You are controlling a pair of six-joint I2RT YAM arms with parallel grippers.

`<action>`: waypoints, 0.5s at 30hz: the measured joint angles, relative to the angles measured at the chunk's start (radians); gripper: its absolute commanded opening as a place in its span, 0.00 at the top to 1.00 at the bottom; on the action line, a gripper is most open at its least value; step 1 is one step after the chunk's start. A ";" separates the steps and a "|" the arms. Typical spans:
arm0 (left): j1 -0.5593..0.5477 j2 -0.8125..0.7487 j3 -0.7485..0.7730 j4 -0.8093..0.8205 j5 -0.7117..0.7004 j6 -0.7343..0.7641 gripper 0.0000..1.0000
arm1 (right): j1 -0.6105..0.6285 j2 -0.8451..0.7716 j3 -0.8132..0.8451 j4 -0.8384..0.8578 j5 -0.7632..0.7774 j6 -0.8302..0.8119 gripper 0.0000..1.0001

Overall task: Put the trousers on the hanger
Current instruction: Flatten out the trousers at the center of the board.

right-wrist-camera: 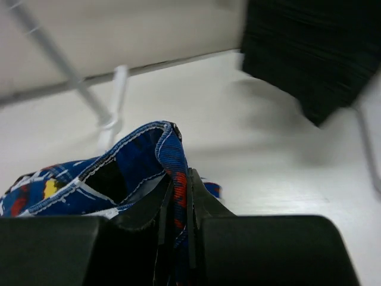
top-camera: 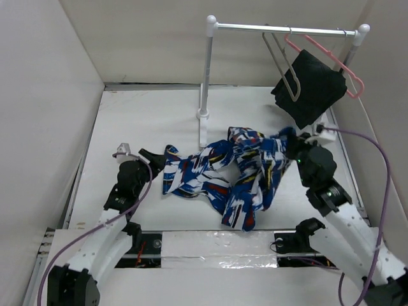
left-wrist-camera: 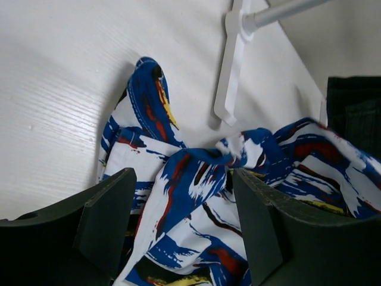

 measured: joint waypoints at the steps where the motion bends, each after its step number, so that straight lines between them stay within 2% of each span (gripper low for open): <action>1: 0.000 0.045 0.003 0.030 0.021 0.010 0.37 | -0.051 -0.069 -0.061 -0.004 0.012 0.032 0.92; 2: 0.000 0.096 0.005 0.066 0.043 0.022 0.37 | -0.094 -0.122 -0.114 -0.016 0.021 0.064 0.91; 5: 0.000 0.240 0.015 0.134 0.093 0.054 0.37 | -0.211 -0.203 -0.220 -0.066 -0.002 0.150 0.70; 6: 0.000 0.280 0.015 0.146 0.102 0.066 0.37 | -0.244 -0.220 -0.244 -0.082 -0.008 0.169 0.52; 9: -0.032 0.342 0.018 0.148 0.095 0.097 0.35 | -0.322 -0.264 -0.276 -0.140 -0.022 0.193 0.26; 10: -0.063 0.351 0.026 0.141 0.074 0.109 0.34 | -0.342 -0.277 -0.275 -0.144 -0.032 0.190 0.14; 12: -0.148 0.365 0.061 0.121 0.016 0.126 0.32 | -0.364 -0.292 -0.266 -0.143 -0.062 0.161 0.10; 13: -0.195 0.371 0.084 0.114 -0.018 0.132 0.32 | -0.366 -0.289 -0.254 -0.136 -0.093 0.140 0.13; 15: -0.269 0.384 0.122 0.113 -0.075 0.138 0.32 | -0.359 -0.241 -0.212 -0.116 -0.175 0.080 0.32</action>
